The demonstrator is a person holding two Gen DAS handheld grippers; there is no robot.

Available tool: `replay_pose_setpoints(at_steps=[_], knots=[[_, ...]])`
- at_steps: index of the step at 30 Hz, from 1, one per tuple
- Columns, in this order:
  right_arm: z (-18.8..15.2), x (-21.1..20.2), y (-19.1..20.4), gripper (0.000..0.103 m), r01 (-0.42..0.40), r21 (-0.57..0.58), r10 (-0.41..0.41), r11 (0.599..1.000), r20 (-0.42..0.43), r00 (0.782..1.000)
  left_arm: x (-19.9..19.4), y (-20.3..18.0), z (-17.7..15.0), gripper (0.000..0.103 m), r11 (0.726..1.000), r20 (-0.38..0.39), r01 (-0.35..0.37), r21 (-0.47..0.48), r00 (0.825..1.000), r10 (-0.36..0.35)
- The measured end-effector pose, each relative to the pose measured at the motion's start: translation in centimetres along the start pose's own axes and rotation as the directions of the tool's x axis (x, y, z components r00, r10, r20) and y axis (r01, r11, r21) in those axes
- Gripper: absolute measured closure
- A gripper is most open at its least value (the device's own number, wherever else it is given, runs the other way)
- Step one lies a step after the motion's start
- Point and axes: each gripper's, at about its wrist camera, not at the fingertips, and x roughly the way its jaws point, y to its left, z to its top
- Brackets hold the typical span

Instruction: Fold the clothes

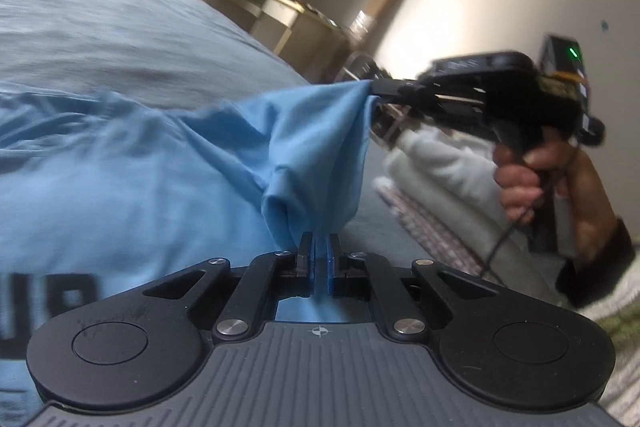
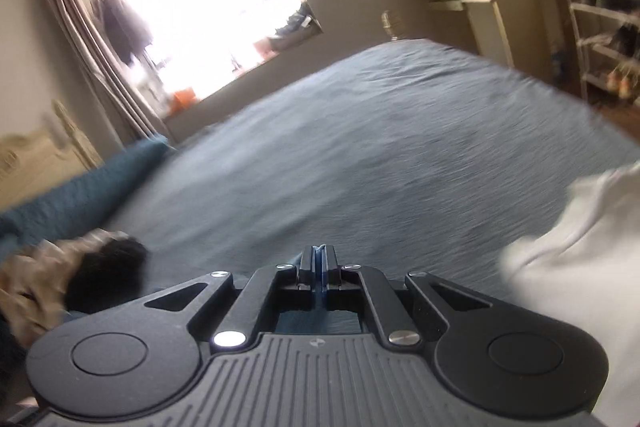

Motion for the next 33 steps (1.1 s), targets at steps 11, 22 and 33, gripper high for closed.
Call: replay_pose_setpoints(at_steps=[11,22,33], knots=[[0.1,4.6,-0.6,0.074,0.393,-0.288,-0.406,0.873,0.015,0.914,3.6,-1.0,-1.8,0.097,0.998,-0.141,-0.060,0.003,0.988,0.060],[-10.4,-3.8,0.0,0.068,0.042,-0.087,-0.052,0.995,-0.124,0.991,1.0,3.2,-2.1,0.089,0.987,-0.043,-0.068,-0.143,0.997,0.062],[-14.3,0.5,3.4,0.059,0.213,-0.253,-0.236,0.944,-0.065,0.970,0.6,4.4,-3.0,0.083,0.984,0.002,0.032,-0.177,0.999,-0.032]])
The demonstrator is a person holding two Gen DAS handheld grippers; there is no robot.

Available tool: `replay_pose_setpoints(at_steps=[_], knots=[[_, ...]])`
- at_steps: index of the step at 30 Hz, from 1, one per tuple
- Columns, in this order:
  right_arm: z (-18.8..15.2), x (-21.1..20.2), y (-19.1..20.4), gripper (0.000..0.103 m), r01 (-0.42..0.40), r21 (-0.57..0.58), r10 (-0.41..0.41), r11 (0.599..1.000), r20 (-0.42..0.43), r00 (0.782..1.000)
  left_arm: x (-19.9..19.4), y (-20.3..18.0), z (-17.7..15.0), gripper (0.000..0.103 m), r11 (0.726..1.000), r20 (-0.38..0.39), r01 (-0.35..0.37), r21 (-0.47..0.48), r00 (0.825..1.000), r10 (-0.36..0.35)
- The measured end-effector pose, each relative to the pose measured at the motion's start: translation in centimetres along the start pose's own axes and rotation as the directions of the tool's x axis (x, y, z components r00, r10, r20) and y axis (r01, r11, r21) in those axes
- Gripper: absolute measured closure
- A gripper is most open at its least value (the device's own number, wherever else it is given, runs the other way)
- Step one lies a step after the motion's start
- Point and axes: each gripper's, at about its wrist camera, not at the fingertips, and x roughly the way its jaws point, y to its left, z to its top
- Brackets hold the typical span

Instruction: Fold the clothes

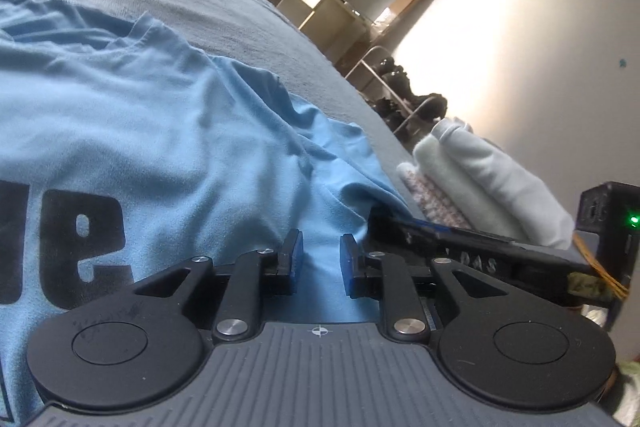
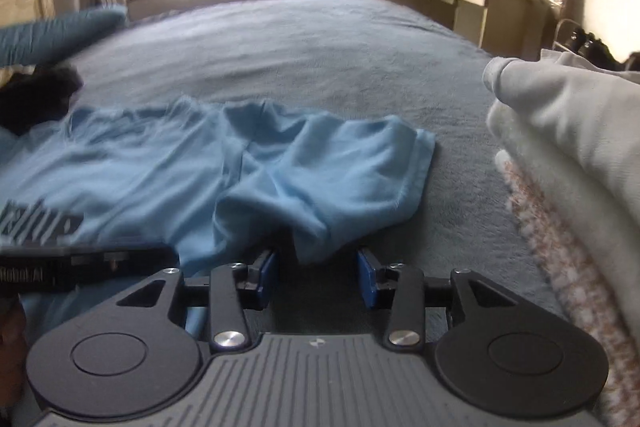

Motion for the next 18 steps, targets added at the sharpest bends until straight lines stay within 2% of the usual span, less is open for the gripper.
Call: replay_pose_setpoints(at_steps=[4,10,11,13,14,15,16,17,18], knots=[[0.3,0.7,-1.5,0.059,-0.046,0.191,0.042,0.981,0.028,0.999,-0.1,0.5,-0.1,0.083,0.999,0.006,0.030,-0.025,1.000,-0.030],[0.2,1.7,-1.6,0.066,0.006,0.215,-0.014,0.977,0.033,0.999,-0.2,0.9,-0.1,0.083,0.998,0.017,0.052,-0.041,0.999,-0.052],[0.3,1.8,-1.2,0.074,0.031,0.160,-0.037,0.987,0.031,0.999,-0.2,1.0,-0.1,0.083,0.997,0.019,0.059,-0.047,0.998,-0.058],[0.5,1.8,-0.4,0.080,0.085,0.035,-0.086,0.996,0.029,0.996,-0.2,1.2,-0.1,0.083,0.996,0.022,0.072,-0.060,0.997,-0.070],[0.5,1.6,0.3,0.089,0.131,-0.060,-0.129,0.990,0.039,0.991,-0.2,1.2,-0.1,0.083,0.995,0.022,0.075,-0.064,0.997,-0.074],[0.5,1.3,1.0,0.093,0.179,-0.158,-0.172,0.971,0.055,0.984,-0.2,1.2,-0.1,0.083,0.995,0.022,0.076,-0.065,0.997,-0.075],[0.5,1.0,1.7,0.095,0.225,-0.254,-0.213,0.941,0.075,0.974,-0.2,1.3,-0.1,0.083,0.995,0.022,0.077,-0.065,0.997,-0.076],[0.2,0.7,2.4,0.095,0.284,-0.366,-0.261,0.886,0.114,0.959,-0.2,1.3,-0.1,0.083,0.995,0.022,0.077,-0.065,0.997,-0.076],[-0.1,0.4,3.2,0.096,0.342,-0.472,-0.303,0.813,0.159,0.940,-0.2,1.3,-0.1,0.083,0.995,0.022,0.077,-0.064,0.997,-0.076]])
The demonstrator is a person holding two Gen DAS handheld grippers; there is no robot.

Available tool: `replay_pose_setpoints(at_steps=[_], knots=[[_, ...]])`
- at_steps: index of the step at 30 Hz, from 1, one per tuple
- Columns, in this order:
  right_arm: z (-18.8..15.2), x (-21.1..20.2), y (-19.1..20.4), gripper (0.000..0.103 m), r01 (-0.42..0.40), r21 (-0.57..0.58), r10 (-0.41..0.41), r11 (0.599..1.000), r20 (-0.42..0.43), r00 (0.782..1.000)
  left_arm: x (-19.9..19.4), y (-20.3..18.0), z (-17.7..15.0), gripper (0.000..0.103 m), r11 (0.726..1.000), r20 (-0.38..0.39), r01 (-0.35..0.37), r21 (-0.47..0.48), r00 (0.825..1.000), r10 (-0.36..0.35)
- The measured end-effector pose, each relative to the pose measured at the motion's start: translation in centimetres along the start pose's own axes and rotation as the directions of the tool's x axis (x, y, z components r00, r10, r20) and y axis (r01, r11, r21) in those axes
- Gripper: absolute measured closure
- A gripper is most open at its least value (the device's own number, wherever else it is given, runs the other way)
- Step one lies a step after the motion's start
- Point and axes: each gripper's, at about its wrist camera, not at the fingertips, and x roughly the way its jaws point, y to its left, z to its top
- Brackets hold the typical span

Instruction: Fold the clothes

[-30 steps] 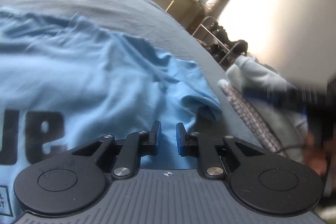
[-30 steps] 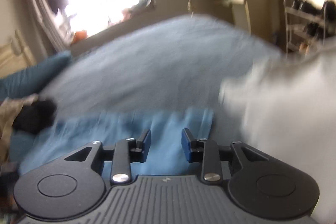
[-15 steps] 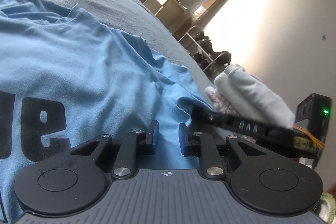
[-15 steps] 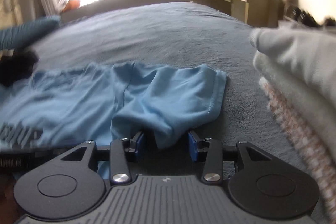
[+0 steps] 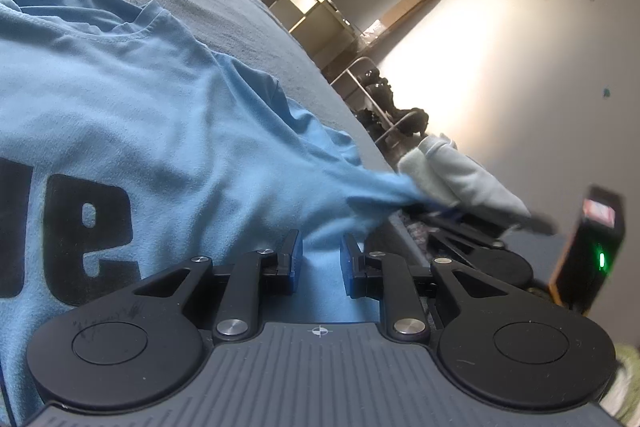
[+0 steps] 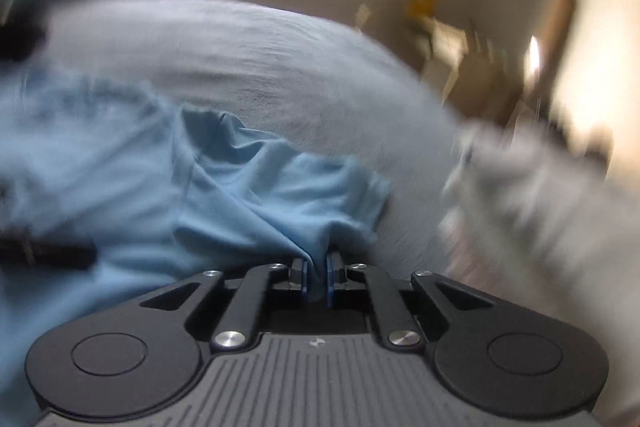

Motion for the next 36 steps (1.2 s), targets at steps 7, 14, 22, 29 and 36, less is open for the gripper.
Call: replay_pose_setpoints(at_steps=[7,14,22,29,36], knots=[[-5.5,0.6,5.8,0.097,0.278,-0.808,-0.245,0.520,0.170,0.954,0.0,0.1,0.1,0.083,1.000,-0.003,0.003,-0.001,1.000,-0.003],[-8.4,1.0,4.9,0.099,0.160,-0.889,-0.273,0.429,0.041,0.961,0.0,0.3,0.1,0.083,1.000,-0.006,0.008,-0.005,1.000,-0.008],[-0.2,-2.6,0.2,0.098,0.003,-0.421,-0.020,0.907,-0.036,0.999,-0.1,0.1,0.2,0.076,1.000,-0.017,0.019,0.001,1.000,-0.019],[6.3,5.4,-3.4,0.099,-0.380,0.200,0.401,0.903,-0.080,0.912,-0.3,-0.2,0.1,0.069,0.999,-0.022,0.032,0.028,0.999,-0.031],[6.0,13.4,-6.5,0.100,-0.043,0.268,0.114,0.962,-0.255,0.960,-0.2,-0.1,0.2,0.068,0.999,-0.025,0.039,0.025,0.999,-0.038]])
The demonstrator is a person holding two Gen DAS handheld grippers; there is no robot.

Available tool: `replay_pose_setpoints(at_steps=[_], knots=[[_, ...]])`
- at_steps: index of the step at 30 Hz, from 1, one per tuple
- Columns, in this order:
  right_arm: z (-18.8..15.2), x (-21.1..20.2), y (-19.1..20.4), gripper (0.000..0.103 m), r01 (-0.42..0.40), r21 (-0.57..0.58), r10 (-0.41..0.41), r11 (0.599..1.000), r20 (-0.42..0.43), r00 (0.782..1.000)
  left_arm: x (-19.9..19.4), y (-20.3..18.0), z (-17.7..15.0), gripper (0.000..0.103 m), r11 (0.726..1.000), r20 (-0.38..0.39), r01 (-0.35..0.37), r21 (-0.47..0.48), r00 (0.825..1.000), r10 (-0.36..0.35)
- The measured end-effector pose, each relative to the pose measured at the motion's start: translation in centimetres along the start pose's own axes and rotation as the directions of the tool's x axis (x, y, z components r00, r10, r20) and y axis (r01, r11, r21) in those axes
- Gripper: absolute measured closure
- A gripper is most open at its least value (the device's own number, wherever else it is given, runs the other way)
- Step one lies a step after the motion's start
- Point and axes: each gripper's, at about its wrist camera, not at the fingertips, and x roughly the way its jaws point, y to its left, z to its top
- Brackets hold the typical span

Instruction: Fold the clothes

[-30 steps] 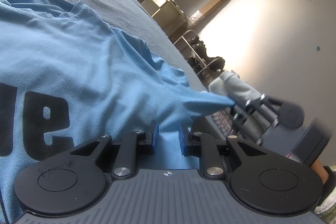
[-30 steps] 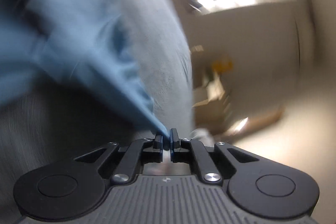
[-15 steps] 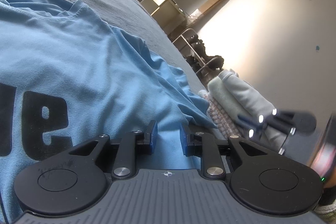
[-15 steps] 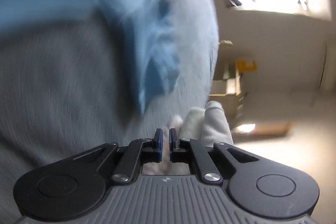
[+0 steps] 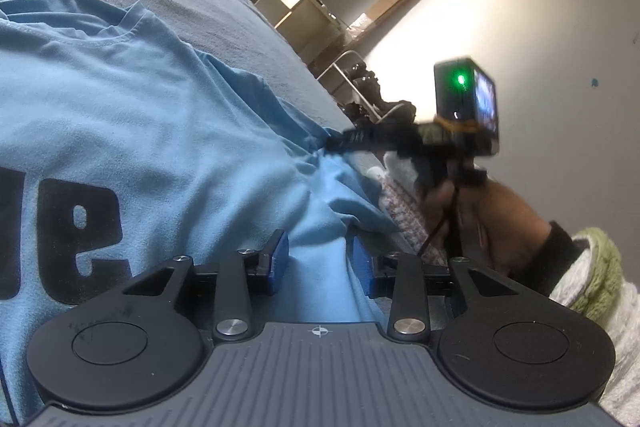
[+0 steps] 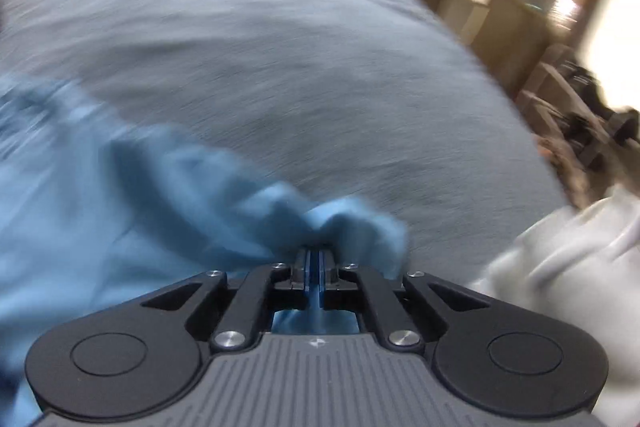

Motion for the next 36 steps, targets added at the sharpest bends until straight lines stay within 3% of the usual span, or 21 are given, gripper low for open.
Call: replay_pose_setpoints(at_steps=[3,4,6,8,9,11,13,15,16,17,18,22,24,26,27,30,33,36], knots=[[0.8,-2.4,0.0,0.097,-0.038,0.014,0.037,0.999,0.070,0.997,0.0,0.0,0.0,0.068,1.000,-0.002,-0.006,0.001,1.000,0.006],[1.0,-3.0,0.0,0.096,-0.109,0.036,0.106,0.993,0.079,0.991,0.1,0.0,0.0,0.068,1.000,-0.003,-0.008,0.001,1.000,0.008],[0.8,-3.7,0.3,0.096,-0.297,0.088,0.294,0.951,0.046,0.955,0.1,0.0,0.0,0.068,1.000,-0.003,-0.009,0.002,1.000,0.009],[1.0,-2.2,1.2,0.097,-0.403,0.123,0.408,0.907,-0.014,0.913,0.0,0.0,-0.1,0.068,1.000,-0.003,-0.009,0.003,1.000,0.009],[1.2,-0.9,1.7,0.098,-0.408,0.129,0.416,0.904,-0.039,0.909,0.0,0.0,-0.1,0.068,1.000,-0.002,-0.008,0.003,1.000,0.008],[2.1,2.1,2.1,0.103,-0.365,0.128,0.374,0.922,-0.050,0.926,0.0,0.1,-0.1,0.068,1.000,-0.001,-0.005,0.000,1.000,0.005],[3.7,4.7,0.4,0.103,-0.375,0.198,0.388,0.906,-0.033,0.921,0.0,0.2,-0.1,0.068,1.000,0.000,0.000,-0.005,1.000,0.000],[4.5,4.4,-0.7,0.103,-0.332,0.255,0.344,0.908,-0.004,0.939,-0.1,0.3,-0.1,0.068,1.000,0.000,0.003,-0.008,1.000,-0.003],[4.8,3.9,-0.6,0.103,-0.272,0.222,0.279,0.936,0.003,0.960,-0.1,0.2,-0.1,0.068,1.000,0.000,0.001,-0.006,1.000,-0.001],[4.8,3.0,-0.7,0.096,-0.269,0.207,0.272,0.941,0.013,0.962,0.0,0.2,-0.2,0.068,1.000,-0.001,-0.001,-0.004,1.000,0.001],[4.8,2.1,-0.8,0.096,-0.272,0.196,0.273,0.942,0.023,0.962,-0.1,0.1,-0.3,0.068,1.000,-0.001,-0.001,-0.003,1.000,0.001],[3.9,-0.5,0.6,0.096,-0.473,0.173,0.480,0.864,0.003,0.877,-0.1,0.1,-0.3,0.068,1.000,-0.002,-0.004,-0.002,1.000,0.004],[3.4,0.2,2.3,0.095,-0.464,0.153,0.475,0.872,-0.045,0.879,-0.2,0.1,-0.3,0.068,1.000,-0.001,-0.001,-0.001,1.000,0.001],[3.7,2.2,2.5,0.100,-0.364,0.146,0.374,0.920,-0.045,0.926,-0.2,0.1,-0.3,0.068,1.000,-0.001,0.003,-0.002,1.000,-0.003],[4.0,2.4,1.5,0.102,-0.332,0.207,0.343,0.920,-0.020,0.939,-0.3,0.2,-0.3,0.068,1.000,0.000,0.005,-0.003,1.000,-0.005],[4.2,0.6,-1.2,0.092,-0.182,0.304,0.182,0.935,0.026,0.983,-0.4,0.2,-0.3,0.068,1.000,-0.001,0.007,-0.006,1.000,-0.007],[3.2,-3.3,-2.3,0.088,-0.200,0.235,0.202,0.951,0.016,0.979,-0.4,0.1,-0.2,0.067,1.000,-0.003,0.003,-0.004,1.000,-0.003],[1.2,-4.7,-1.7,0.075,-0.264,0.194,0.286,0.945,-0.097,0.953,-0.4,0.0,-0.3,0.067,1.000,-0.004,0.000,-0.002,1.000,0.000]])
